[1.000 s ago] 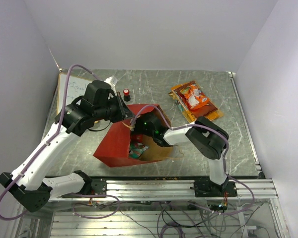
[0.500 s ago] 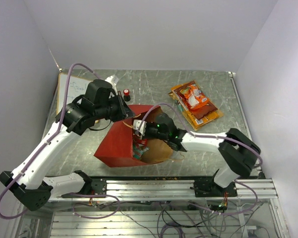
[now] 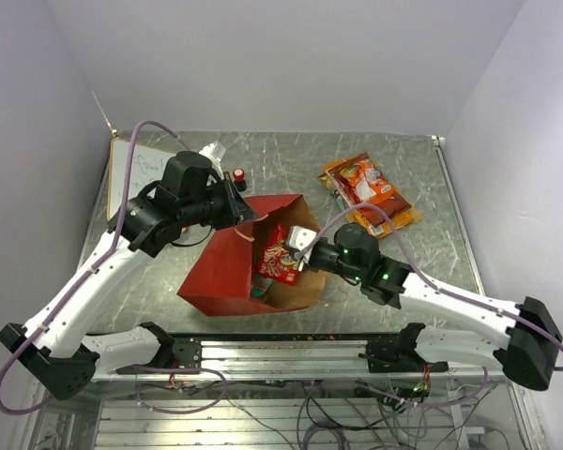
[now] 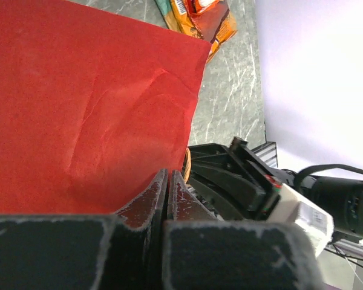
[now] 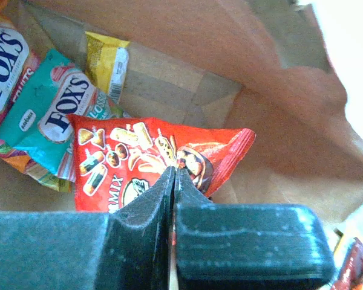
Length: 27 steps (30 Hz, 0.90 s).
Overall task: Take the snacks out of the paper bag
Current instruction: Take out the snack from the paper bag.
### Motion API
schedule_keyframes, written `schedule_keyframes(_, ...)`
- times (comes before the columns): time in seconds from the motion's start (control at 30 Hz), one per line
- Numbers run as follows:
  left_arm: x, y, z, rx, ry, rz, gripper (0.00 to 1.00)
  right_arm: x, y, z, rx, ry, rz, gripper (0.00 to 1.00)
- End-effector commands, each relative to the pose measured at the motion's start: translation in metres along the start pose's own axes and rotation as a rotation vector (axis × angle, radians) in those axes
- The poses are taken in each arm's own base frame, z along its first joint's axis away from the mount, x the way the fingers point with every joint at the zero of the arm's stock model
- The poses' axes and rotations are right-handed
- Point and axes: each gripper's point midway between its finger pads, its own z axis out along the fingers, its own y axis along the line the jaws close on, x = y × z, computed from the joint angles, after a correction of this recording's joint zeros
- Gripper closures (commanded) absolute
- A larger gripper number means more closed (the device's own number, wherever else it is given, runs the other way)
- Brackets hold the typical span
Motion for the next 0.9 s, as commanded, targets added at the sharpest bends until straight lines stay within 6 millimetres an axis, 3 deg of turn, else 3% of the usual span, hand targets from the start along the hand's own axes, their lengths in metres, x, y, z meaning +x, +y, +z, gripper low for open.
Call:
schedule_keyframes(0.0, -0.002, -0.003, -0.001, 0.039, -0.020, -0.001, 0.93, -0.014, -0.015, -0.023, 0.067, 0.025, 0.026, 1.00)
schedule_keyframes(0.13, 0.004, -0.002, 0.002, 0.056, -0.005, -0.022, 0.93, -0.036, -0.029, -0.035, 0.107, -0.011, 0.026, 1.00)
schedule_keyframes(0.4, 0.014, 0.002, 0.004, 0.053, 0.035, -0.024, 0.93, -0.050, -0.041, -0.037, 0.153, -0.039, 0.043, 1.00)
schedule_keyframes(0.6, 0.013, 0.011, 0.006, 0.003, 0.032, -0.033, 0.93, -0.061, -0.061, -0.056, 0.251, -0.035, 0.046, 1.00)
schedule_keyframes(0.73, 0.010, 0.022, 0.009, -0.062, 0.016, -0.038, 0.93, -0.069, -0.076, -0.074, 0.319, -0.015, 0.025, 1.00)
schedule_keyframes(0.87, 0.011, 0.046, 0.011, -0.188, 0.009, -0.048, 0.93, -0.080, -0.097, -0.095, 0.406, 0.007, 0.008, 1.00)
